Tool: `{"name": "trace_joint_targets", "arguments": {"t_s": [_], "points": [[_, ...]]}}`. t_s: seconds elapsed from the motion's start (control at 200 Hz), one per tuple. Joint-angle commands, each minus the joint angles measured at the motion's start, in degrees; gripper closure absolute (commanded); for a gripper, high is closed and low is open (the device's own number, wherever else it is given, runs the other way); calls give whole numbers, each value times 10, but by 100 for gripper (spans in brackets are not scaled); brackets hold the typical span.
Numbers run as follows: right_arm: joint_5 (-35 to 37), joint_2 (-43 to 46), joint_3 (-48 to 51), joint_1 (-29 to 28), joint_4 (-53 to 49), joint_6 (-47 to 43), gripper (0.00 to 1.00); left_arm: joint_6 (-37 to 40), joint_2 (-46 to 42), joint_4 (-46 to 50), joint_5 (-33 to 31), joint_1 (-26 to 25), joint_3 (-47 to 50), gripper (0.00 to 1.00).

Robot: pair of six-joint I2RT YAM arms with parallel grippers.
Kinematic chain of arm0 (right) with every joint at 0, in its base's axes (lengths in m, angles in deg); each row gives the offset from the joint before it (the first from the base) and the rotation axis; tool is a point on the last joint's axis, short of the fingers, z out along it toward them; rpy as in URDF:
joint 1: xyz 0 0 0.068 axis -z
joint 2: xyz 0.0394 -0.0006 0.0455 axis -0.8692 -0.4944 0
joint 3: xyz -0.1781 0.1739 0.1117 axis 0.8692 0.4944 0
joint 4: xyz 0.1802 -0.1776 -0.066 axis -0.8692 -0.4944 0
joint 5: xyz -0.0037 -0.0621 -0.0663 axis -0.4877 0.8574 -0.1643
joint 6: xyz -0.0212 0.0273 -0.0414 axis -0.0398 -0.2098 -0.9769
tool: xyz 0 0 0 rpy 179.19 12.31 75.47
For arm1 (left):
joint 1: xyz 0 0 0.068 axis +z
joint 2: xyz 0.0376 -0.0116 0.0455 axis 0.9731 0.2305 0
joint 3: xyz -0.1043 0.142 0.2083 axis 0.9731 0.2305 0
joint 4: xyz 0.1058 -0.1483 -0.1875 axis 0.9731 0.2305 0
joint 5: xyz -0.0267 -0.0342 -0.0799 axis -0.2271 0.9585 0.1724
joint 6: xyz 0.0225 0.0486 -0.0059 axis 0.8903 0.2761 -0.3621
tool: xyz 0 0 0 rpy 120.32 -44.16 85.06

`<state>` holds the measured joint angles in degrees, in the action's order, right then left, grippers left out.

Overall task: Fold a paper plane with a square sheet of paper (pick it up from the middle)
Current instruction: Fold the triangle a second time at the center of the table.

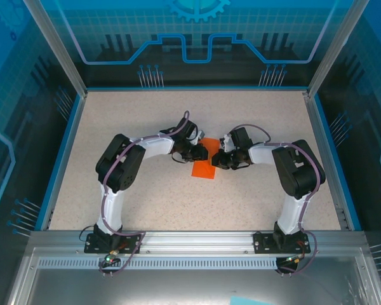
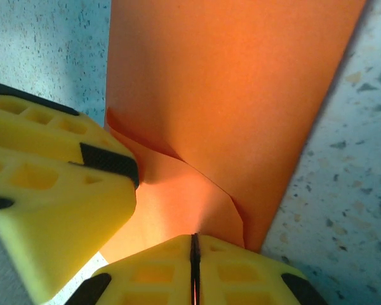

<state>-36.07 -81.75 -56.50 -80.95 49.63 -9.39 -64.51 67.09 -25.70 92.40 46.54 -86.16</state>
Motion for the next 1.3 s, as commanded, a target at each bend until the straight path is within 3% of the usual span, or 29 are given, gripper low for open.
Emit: {"name": "trace_joint_targets", "arguments": {"t_s": [0.0, 0.315, 0.525, 0.69, 0.955, 1.295], "points": [[-10, 14, 12, 6, -10, -2, 89, 20, 14, 11, -9, 11, -16, 78], [13, 64, 19, 1, -26, -21, 81, 30, 38, 24, -5, 19, -33, 76], [78, 116, 34, -23, -88, -50, 75, 33, 37, 35, 6, 19, -41, 74], [55, 120, 56, -24, -86, -18, 66, 37, 29, 46, 14, 19, -45, 72], [-35, 86, 79, -17, 8, 48, 60, 36, 19, 51, 36, 18, -52, 69], [-21, 66, 58, -17, -9, 49, 58, 44, 8, 74, 38, 19, -66, 65]]}}
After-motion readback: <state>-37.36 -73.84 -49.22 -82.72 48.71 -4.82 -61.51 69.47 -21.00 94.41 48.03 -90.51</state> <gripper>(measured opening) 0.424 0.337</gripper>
